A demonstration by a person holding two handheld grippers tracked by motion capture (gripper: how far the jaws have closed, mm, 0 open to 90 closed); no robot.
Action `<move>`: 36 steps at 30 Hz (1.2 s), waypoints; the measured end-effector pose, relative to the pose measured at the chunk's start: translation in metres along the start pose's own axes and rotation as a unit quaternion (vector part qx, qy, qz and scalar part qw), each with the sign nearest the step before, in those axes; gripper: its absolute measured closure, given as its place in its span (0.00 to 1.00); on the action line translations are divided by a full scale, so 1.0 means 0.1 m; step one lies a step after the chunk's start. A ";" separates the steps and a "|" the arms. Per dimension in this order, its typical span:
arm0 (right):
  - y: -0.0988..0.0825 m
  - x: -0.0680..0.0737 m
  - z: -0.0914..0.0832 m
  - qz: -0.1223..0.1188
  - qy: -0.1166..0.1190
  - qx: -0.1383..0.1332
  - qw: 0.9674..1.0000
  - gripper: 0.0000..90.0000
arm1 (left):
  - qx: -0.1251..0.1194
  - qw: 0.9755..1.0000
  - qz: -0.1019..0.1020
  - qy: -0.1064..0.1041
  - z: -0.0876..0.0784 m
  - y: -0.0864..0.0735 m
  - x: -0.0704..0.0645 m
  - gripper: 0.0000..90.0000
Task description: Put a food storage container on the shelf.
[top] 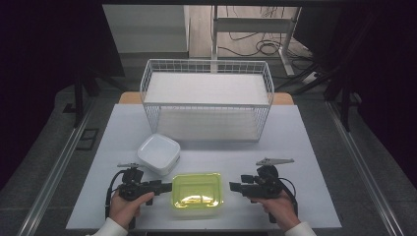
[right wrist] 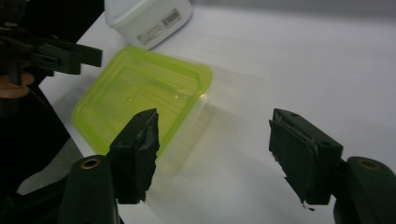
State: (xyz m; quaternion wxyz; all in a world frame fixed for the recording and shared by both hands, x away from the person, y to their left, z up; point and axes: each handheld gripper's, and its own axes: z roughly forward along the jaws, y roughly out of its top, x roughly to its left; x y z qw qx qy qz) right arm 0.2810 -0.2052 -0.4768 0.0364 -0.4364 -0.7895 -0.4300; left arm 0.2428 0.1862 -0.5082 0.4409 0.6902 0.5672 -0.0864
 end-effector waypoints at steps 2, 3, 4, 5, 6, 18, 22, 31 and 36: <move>0.00 0.00 0.03 0.001 0.003 0.005 1.000 0.38 | 0.002 1.000 -0.005 -0.006 0.02 -0.01 0.01 0.42; 0.00 0.01 0.07 0.001 0.005 0.010 1.000 0.39 | 0.005 1.000 -0.008 -0.010 0.04 -0.01 0.01 0.42; -0.01 0.01 0.14 0.004 0.008 0.019 1.000 0.40 | 0.007 1.000 -0.009 -0.009 0.06 -0.02 0.01 0.43; -0.01 0.01 0.14 0.004 0.008 0.019 1.000 0.40 | 0.008 1.000 -0.009 -0.009 0.08 -0.02 0.01 0.43; -0.01 0.02 0.16 0.006 0.008 0.020 1.000 0.41 | 0.009 1.000 -0.011 -0.012 0.09 -0.02 0.02 0.44; -0.02 0.00 0.39 0.033 0.043 0.033 0.998 0.57 | 0.030 0.996 -0.056 -0.060 0.19 -0.03 0.13 0.59; -0.04 -0.02 0.42 0.051 0.053 0.038 0.997 0.65 | 0.038 0.995 -0.059 -0.074 0.22 -0.03 0.14 0.68; -0.08 -0.11 0.45 0.109 0.102 0.036 0.988 0.79 | 0.039 0.992 -0.068 -0.099 0.23 -0.02 0.15 0.82; -0.09 -0.14 0.43 0.141 0.123 0.036 0.982 0.85 | 0.035 0.991 -0.072 -0.105 0.21 -0.03 0.12 0.85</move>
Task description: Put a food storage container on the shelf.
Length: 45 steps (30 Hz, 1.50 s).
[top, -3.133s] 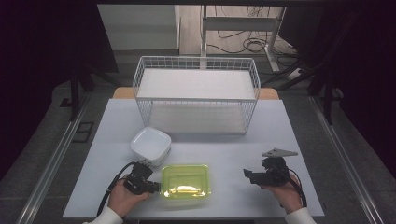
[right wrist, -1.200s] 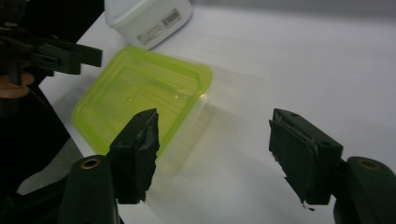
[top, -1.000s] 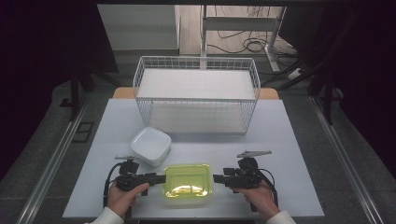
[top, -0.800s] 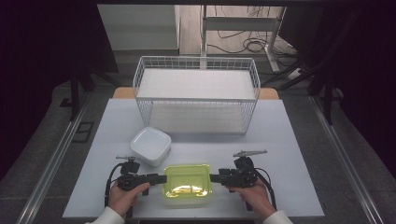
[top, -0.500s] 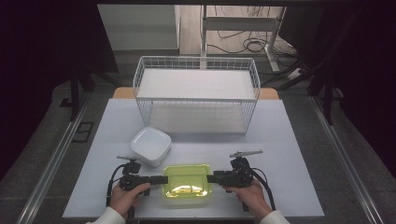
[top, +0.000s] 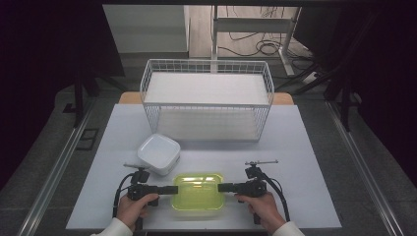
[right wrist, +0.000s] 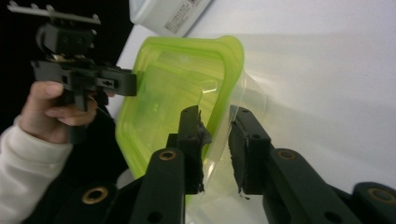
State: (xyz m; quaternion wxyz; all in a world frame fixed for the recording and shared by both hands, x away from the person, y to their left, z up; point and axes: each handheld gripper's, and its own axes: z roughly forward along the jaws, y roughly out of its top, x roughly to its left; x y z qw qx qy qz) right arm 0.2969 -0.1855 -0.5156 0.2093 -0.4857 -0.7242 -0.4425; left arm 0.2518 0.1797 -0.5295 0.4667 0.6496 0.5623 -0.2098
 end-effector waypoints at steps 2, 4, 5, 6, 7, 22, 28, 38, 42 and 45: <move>0.01 -0.01 -0.03 0.010 0.012 -0.010 1.000 0.88 | -0.003 1.000 0.005 -0.002 -0.01 -0.01 -0.02 0.86; 0.01 0.00 -0.06 0.007 0.014 -0.011 1.000 0.89 | -0.008 1.000 0.014 0.007 -0.01 -0.01 -0.06 0.87; 0.01 0.01 -0.06 0.007 0.015 -0.012 1.000 0.89 | -0.008 1.000 0.021 0.012 -0.02 -0.01 -0.08 0.87; 0.00 0.02 -0.07 0.005 0.015 -0.013 1.000 0.90 | -0.012 0.999 0.025 0.016 -0.03 -0.01 -0.10 0.88; 0.00 0.03 -0.07 0.002 0.016 -0.013 1.000 0.90 | -0.015 0.999 0.029 0.018 -0.03 -0.01 -0.11 0.88; 0.08 0.26 -0.24 -0.083 0.017 -0.049 0.995 0.90 | -0.046 0.995 0.091 0.018 -0.20 0.02 -0.38 0.89; 0.11 0.37 -0.31 -0.109 0.016 -0.059 0.992 0.90 | -0.058 0.992 0.111 0.022 -0.26 0.02 -0.48 0.89; 0.15 0.43 -0.36 -0.132 0.010 -0.066 0.989 0.90 | -0.065 0.991 0.117 0.024 -0.26 0.06 -0.53 0.89; 0.19 0.45 -0.38 -0.140 0.009 -0.069 0.988 0.90 | -0.064 0.990 0.121 0.022 -0.28 0.10 -0.55 0.89; 0.21 0.46 -0.38 -0.144 0.007 -0.069 0.987 0.90 | -0.063 0.990 0.122 0.024 -0.28 0.12 -0.54 0.89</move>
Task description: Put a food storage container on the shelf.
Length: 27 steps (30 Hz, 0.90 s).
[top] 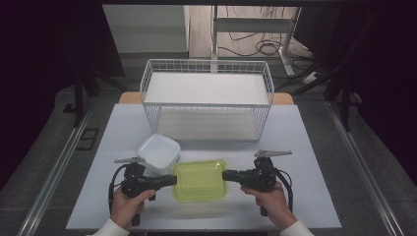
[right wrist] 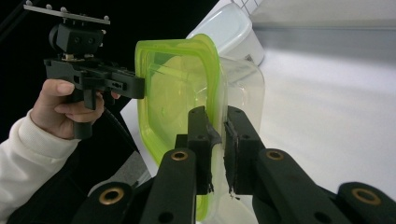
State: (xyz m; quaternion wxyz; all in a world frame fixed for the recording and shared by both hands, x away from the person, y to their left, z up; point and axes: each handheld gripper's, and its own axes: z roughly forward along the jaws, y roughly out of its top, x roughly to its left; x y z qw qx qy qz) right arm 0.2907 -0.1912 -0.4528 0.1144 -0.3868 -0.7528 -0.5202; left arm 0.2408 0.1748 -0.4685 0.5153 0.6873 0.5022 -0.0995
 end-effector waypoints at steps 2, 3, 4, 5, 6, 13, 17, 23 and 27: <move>0.02 -0.01 0.01 -0.001 0.000 0.001 1.000 0.90 | 0.001 1.000 -0.001 0.000 0.01 0.02 0.01 0.89; 0.03 -0.02 0.01 0.000 0.000 0.002 1.000 0.90 | 0.001 1.000 -0.002 -0.001 0.01 0.03 0.01 0.89; 0.03 -0.02 0.01 0.001 0.000 0.001 1.000 0.90 | 0.001 1.000 -0.002 -0.001 0.01 0.04 0.02 0.89; 0.06 -0.02 0.01 0.001 -0.001 0.000 1.000 0.90 | 0.000 1.000 -0.002 -0.002 0.01 0.06 0.02 0.89; 0.06 -0.02 0.01 0.001 -0.001 0.000 1.000 0.90 | -0.001 1.000 -0.001 -0.002 0.00 0.08 0.02 0.89; 0.21 -0.02 -0.01 -0.004 0.000 -0.008 1.000 0.90 | -0.009 1.000 0.004 -0.007 -0.02 0.24 0.01 0.89; 0.34 -0.01 -0.05 -0.011 -0.002 -0.014 1.000 0.90 | -0.009 1.000 0.004 -0.012 -0.02 0.36 0.00 0.89; 0.49 0.01 -0.10 -0.021 0.000 -0.025 0.999 0.90 | -0.015 1.000 0.013 -0.014 -0.07 0.56 -0.07 0.89; 0.59 0.04 -0.14 -0.028 0.000 -0.033 0.999 0.90 | -0.019 0.999 0.022 -0.013 -0.10 0.67 -0.12 0.89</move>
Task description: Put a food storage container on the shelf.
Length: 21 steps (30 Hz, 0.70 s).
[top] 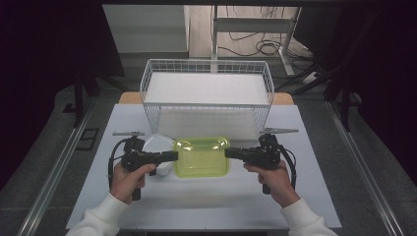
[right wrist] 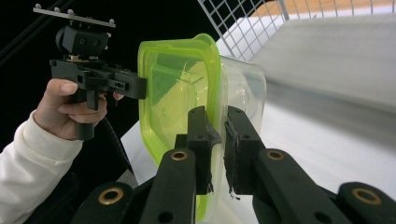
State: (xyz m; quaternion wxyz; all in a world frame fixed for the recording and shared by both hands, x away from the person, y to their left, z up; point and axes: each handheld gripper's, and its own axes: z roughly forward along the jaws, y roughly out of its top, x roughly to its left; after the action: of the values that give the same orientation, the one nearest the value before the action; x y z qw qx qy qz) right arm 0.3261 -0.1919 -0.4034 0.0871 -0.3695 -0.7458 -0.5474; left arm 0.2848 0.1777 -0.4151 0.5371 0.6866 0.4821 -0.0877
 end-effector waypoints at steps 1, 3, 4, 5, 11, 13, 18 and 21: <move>0.02 0.01 -0.01 -0.002 -0.001 -0.002 1.000 0.90 | 0.000 1.000 0.002 0.000 0.00 0.03 -0.01 0.89; 0.07 0.02 -0.02 -0.005 -0.002 -0.005 1.000 0.90 | -0.002 1.000 0.004 -0.001 0.00 0.08 -0.02 0.89; 0.09 0.02 -0.03 -0.007 -0.003 -0.007 1.000 0.90 | -0.002 1.000 0.006 0.000 -0.01 0.11 -0.03 0.89; 0.12 0.02 -0.03 -0.008 -0.004 -0.009 1.000 0.90 | -0.003 1.000 0.008 0.002 -0.01 0.14 -0.04 0.89; 0.26 0.02 -0.05 -0.013 -0.001 -0.019 1.000 0.90 | -0.007 1.000 0.021 0.005 -0.05 0.31 -0.08 0.89; 0.31 0.03 -0.05 -0.014 -0.001 -0.021 1.000 0.90 | -0.008 1.000 0.023 0.005 -0.06 0.38 -0.09 0.89; 0.47 0.06 -0.07 -0.025 -0.006 -0.031 0.999 0.90 | -0.015 0.999 0.031 0.009 -0.07 0.54 -0.13 0.89; 0.57 0.04 -0.09 -0.025 -0.005 -0.036 0.999 0.90 | -0.017 0.999 0.036 0.007 -0.08 0.65 -0.15 0.89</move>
State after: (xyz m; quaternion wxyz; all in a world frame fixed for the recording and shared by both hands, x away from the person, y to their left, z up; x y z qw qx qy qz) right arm 0.3573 -0.1902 -0.3549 0.0565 -0.3567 -0.7348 -0.5741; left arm 0.3232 0.1786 -0.3596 0.5475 0.6949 0.4628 -0.0555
